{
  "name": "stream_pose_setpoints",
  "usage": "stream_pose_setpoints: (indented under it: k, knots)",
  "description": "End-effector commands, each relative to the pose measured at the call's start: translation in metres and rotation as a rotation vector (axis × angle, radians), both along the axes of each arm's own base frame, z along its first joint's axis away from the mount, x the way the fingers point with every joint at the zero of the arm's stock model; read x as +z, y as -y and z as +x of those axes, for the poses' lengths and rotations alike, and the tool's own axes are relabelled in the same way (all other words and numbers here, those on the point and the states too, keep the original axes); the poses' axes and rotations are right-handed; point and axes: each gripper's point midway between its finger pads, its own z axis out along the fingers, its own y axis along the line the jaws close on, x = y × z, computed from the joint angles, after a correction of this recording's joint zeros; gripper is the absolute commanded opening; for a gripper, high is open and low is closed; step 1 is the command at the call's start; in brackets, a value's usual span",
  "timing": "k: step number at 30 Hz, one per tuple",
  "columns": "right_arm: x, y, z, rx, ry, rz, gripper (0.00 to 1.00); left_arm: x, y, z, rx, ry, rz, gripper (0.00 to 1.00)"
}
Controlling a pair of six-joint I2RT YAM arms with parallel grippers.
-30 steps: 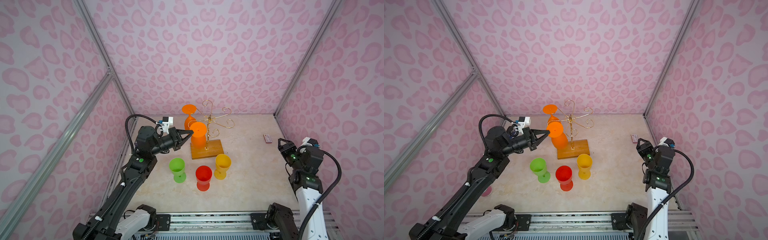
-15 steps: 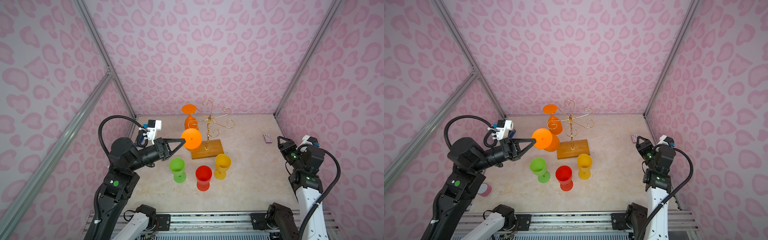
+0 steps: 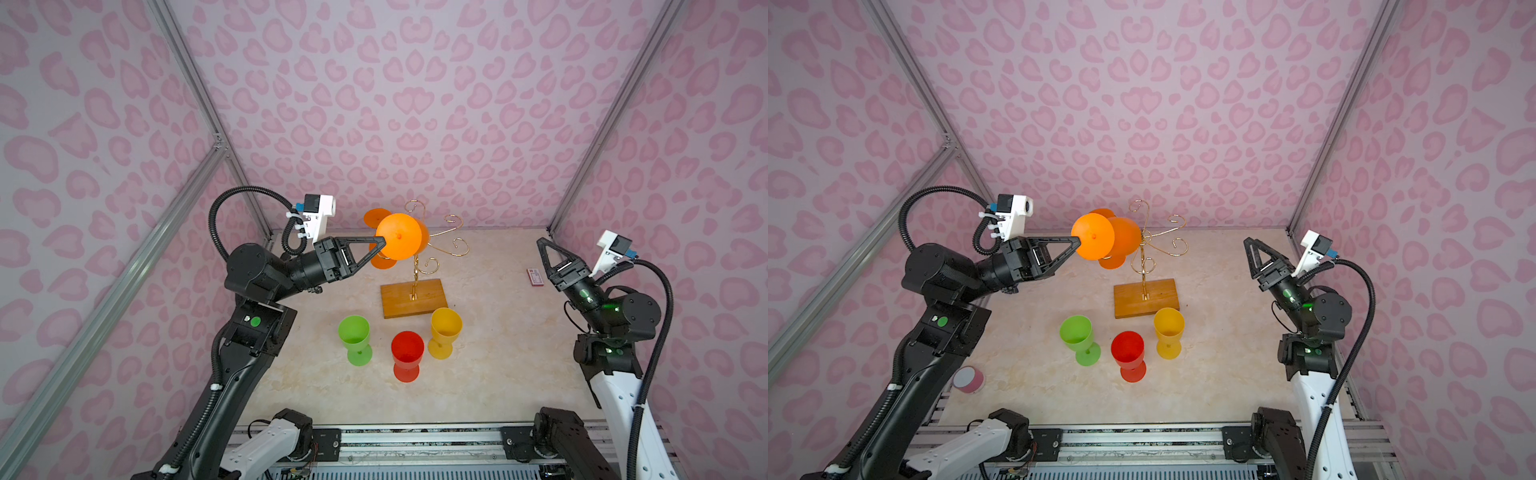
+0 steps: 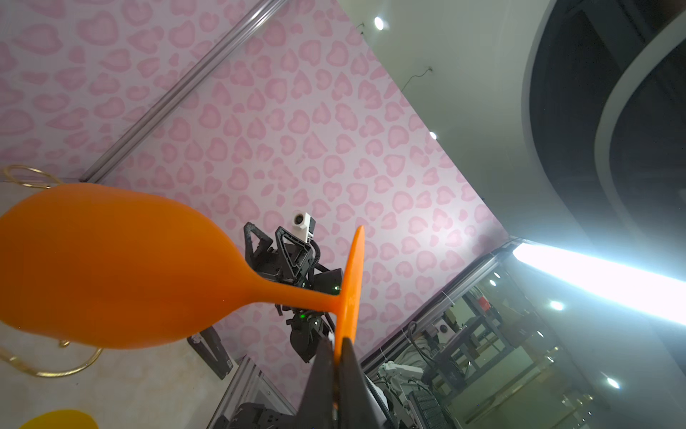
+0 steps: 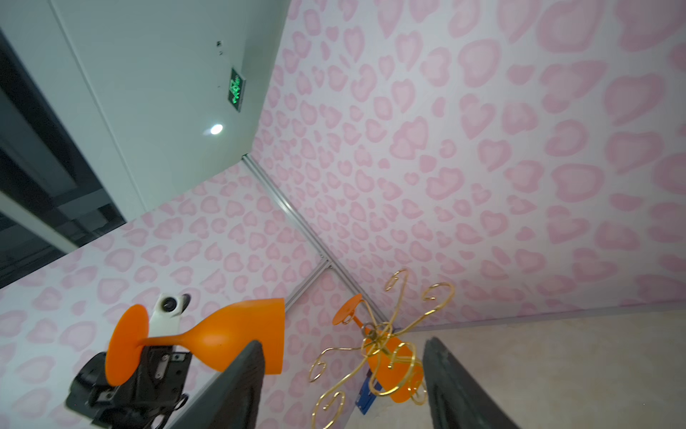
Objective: Take the wine glass off the wine glass rack
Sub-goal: Place the wine glass at the center of the table.
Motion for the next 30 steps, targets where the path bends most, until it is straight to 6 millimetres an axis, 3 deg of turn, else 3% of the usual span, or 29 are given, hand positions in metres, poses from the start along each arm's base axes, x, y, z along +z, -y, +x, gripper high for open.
stream_pose_setpoints:
  k: [1, 8, 12, 30]
  knots:
    - [0.034, -0.028, -0.026, 0.14, 0.17, 0.02, 0.7, 0.038, 0.001, -0.023, -0.08, 0.152, -0.124, 0.03]
    - [0.039, -0.057, -0.02, 0.284, 0.222, 0.048, 0.72, 0.038, 0.02, -0.025, -0.185, 0.161, -0.223, 0.03]
    - [0.037, -0.061, -0.013, 0.344, 0.226, 0.087, 0.72, 0.037, 0.024, -0.021, -0.222, 0.152, -0.27, 0.03]
    - [0.041, -0.089, -0.017, 0.538, 0.294, 0.139, 0.71, 0.019, 0.043, 0.005, -0.347, 0.037, -0.365, 0.03]
